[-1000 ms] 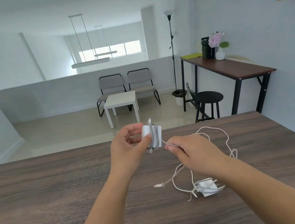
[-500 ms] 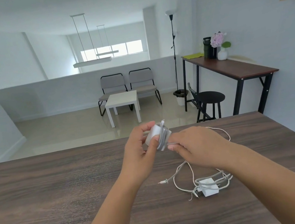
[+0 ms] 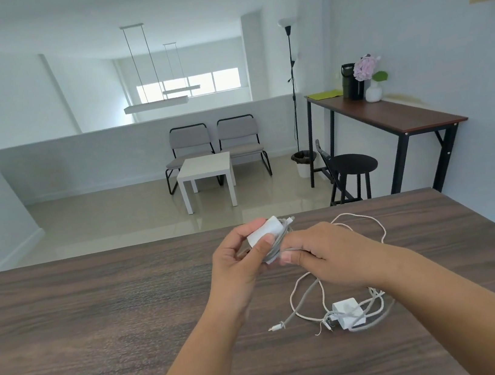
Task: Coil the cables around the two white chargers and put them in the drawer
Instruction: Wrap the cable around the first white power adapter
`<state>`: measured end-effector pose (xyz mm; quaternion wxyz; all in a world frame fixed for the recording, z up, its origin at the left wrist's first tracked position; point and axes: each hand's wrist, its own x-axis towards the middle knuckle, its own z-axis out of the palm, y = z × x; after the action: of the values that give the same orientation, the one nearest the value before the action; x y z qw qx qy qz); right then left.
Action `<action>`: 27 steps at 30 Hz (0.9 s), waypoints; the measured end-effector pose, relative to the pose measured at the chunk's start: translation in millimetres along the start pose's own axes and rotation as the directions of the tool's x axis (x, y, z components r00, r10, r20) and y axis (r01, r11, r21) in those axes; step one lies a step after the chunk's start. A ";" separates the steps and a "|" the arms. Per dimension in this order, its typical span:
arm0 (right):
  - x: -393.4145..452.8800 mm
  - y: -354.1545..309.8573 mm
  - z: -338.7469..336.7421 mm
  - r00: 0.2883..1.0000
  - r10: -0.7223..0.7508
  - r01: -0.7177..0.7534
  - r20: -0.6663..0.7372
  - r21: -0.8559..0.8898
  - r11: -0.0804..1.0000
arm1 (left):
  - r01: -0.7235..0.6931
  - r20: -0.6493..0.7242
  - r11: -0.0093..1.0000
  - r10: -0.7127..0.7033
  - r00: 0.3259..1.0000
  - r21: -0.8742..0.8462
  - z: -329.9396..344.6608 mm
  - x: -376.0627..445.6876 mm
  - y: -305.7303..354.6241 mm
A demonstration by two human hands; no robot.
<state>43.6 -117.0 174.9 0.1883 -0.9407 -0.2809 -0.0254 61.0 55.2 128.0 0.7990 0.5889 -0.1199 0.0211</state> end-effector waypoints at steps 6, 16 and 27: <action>-0.3 -5.3 -6.4 0.996 0.016 -0.012 0.083 -0.044 0.999 | -0.160 -0.011 0.934 0.172 0.985 0.320 -5.6 -1.2 1.8; -0.4 6.2 -31.7 0.999 -0.019 0.017 0.047 0.034 0.999 | -0.206 0.155 0.867 0.151 0.976 0.454 -17.1 -5.9 3.8; 14.7 29.0 -14.7 0.984 0.052 0.067 -0.173 0.618 0.783 | -0.003 0.289 1.000 0.004 0.957 -0.005 -17.1 -10.7 13.8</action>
<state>72.4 -137.1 180.9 0.5120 -0.8188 -0.2590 -0.0173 51.0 76.7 133.8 0.7741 0.5839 -0.2363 -0.0639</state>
